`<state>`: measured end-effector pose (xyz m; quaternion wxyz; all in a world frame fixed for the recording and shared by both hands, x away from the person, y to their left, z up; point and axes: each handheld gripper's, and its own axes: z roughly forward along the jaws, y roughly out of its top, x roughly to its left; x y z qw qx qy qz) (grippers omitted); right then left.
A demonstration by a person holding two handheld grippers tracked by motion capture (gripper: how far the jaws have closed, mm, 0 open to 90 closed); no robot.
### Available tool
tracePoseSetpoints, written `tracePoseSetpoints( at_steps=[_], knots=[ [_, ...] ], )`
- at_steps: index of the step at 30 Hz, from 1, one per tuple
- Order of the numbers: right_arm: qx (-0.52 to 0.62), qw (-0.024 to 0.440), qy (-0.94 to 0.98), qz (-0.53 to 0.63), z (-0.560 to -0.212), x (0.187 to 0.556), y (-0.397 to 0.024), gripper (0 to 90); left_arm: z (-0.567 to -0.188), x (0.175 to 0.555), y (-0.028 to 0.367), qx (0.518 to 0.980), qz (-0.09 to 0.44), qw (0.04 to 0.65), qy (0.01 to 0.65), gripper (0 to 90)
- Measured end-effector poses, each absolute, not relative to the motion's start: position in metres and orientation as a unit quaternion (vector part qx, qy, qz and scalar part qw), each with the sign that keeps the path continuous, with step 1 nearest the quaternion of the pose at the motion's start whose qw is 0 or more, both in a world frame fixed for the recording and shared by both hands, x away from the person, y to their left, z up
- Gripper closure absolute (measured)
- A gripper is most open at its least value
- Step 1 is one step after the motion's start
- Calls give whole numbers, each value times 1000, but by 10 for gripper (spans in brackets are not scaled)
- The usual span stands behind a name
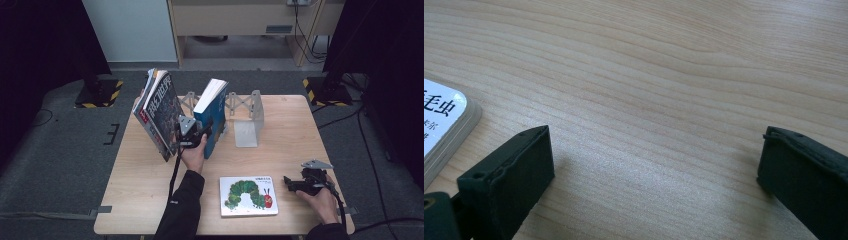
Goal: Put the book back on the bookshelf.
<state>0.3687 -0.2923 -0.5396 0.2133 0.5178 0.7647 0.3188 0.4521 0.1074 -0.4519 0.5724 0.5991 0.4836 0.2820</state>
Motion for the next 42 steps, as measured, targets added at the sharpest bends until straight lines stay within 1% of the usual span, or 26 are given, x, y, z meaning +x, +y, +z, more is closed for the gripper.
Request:
tracePoseSetpoints(
  at_steps=[8, 17, 29, 39, 42],
  knots=[
    [518, 213, 765, 319, -540, 369, -292, 18, -451, 443, 102, 608, 273, 572, 478, 566],
    [518, 213, 764, 319, -540, 369, -292, 18, -451, 442, 94, 600, 278, 571, 487, 562],
    [517, 212, 765, 320, -540, 369, -292, 18, -454, 453, 82, 584, 295, 575, 490, 555],
    [516, 211, 766, 320, -540, 369, -291, 19, -454, 462, 78, 588, 299, 572, 487, 546],
    [516, 211, 766, 320, -540, 369, -291, 19, -456, 459, 82, 600, 294, 574, 473, 533]
  ],
)
